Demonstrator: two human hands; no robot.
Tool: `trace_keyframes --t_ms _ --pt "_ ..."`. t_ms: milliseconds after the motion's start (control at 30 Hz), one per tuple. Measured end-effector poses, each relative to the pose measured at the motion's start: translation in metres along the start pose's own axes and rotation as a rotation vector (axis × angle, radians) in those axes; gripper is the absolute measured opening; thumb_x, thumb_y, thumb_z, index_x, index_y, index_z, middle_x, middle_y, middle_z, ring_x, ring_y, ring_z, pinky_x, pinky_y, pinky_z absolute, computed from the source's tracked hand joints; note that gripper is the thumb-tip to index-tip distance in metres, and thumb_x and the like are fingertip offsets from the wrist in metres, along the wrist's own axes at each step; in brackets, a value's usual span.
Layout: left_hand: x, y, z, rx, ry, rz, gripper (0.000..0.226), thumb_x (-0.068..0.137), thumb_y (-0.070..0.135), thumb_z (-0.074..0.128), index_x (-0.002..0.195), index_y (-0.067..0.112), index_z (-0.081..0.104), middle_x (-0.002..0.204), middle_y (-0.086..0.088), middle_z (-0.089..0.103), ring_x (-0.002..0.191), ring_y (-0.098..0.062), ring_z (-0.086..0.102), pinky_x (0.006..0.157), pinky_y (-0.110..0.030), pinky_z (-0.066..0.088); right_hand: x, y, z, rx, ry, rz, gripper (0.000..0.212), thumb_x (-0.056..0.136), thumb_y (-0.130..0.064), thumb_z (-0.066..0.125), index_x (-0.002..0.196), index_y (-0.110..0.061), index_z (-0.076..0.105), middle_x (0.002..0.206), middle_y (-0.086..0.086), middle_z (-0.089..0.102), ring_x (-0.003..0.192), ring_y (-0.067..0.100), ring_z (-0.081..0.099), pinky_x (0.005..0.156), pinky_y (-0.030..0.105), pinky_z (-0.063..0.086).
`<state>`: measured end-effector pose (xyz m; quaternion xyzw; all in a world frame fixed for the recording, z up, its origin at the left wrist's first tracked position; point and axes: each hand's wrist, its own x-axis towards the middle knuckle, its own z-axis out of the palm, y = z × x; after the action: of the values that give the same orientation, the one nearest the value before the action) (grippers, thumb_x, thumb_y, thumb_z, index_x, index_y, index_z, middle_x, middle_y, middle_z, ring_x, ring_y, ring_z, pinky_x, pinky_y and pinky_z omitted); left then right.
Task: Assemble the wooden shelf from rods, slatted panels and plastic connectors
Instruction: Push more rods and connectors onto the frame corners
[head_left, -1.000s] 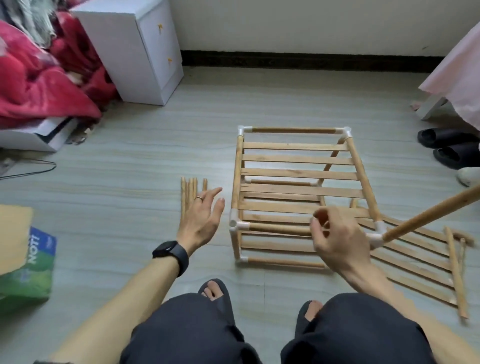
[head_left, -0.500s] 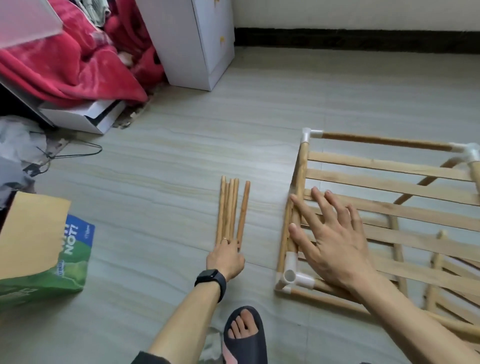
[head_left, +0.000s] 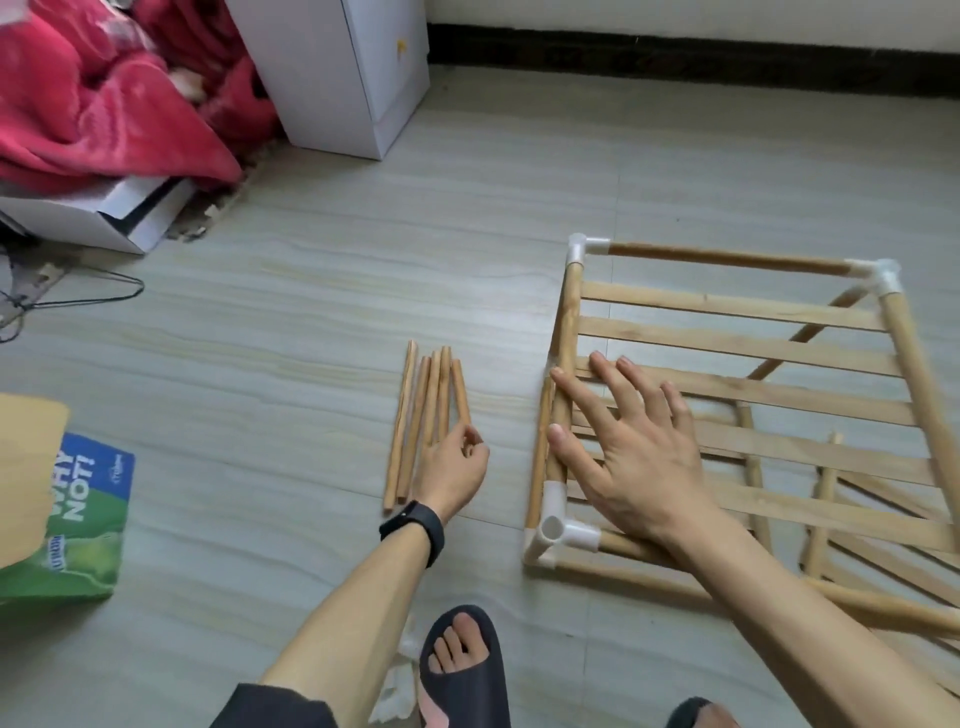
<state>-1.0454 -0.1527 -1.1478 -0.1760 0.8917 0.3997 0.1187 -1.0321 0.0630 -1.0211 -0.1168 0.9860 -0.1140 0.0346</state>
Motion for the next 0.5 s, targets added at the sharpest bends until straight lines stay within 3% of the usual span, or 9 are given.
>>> trace_keyframes --t_ms 100,200,333,433,500 --pt "-0.016 0.047 -0.049 -0.331 0.087 0.031 0.025 0.09 0.044 0.046 0.078 0.029 0.063 0.098 0.004 0.075 0.072 -0.02 0.059 0.063 -0.033 0.048 0.01 0.007 -0.01 -0.016 -0.073 0.004 0.065 0.084 -0.081 -0.003 0.147 -0.067 -0.009 0.17 -0.011 0.001 0.155 0.012 -0.008 0.125 0.046 -0.006" --pt "-0.041 0.091 -0.1 -0.541 0.142 0.105 0.032 0.082 0.043 0.044 0.069 0.033 0.072 0.067 0.006 0.064 0.06 -0.018 0.053 0.056 -0.032 0.044 0.016 0.014 -0.023 -0.006 -0.152 -0.015 0.065 0.085 -0.081 -0.001 0.148 -0.066 -0.009 0.17 -0.01 -0.005 0.155 0.013 -0.013 0.125 0.047 -0.007" --pt "-0.086 0.141 -0.15 -0.61 0.204 0.329 0.032 0.081 0.039 0.043 0.071 0.029 0.071 0.054 0.01 0.055 0.05 -0.014 0.049 0.055 -0.031 0.04 0.017 0.007 -0.039 0.047 -0.2 0.022 0.073 0.092 -0.077 0.028 0.156 -0.054 -0.001 0.171 0.003 -0.005 0.157 0.024 -0.004 0.126 0.05 0.007" --pt "-0.123 0.177 -0.171 -0.567 0.229 0.494 0.035 0.083 0.043 0.041 0.073 0.026 0.07 0.052 0.011 0.056 0.051 -0.013 0.051 0.057 -0.033 0.042 0.007 -0.009 -0.057 0.23 0.012 0.058 0.095 0.084 -0.076 0.054 0.159 -0.041 0.006 0.168 0.007 0.01 0.152 0.031 0.02 0.121 0.052 0.028" --pt "-0.145 0.197 -0.177 -0.544 0.211 0.572 0.038 0.086 0.046 0.038 0.074 0.025 0.068 0.053 0.011 0.057 0.053 -0.012 0.052 0.056 -0.036 0.045 -0.003 -0.015 -0.068 0.257 0.202 0.025 0.089 0.084 -0.076 0.054 0.156 -0.035 0.021 0.161 0.004 0.028 0.143 0.026 0.031 0.114 0.049 0.036"
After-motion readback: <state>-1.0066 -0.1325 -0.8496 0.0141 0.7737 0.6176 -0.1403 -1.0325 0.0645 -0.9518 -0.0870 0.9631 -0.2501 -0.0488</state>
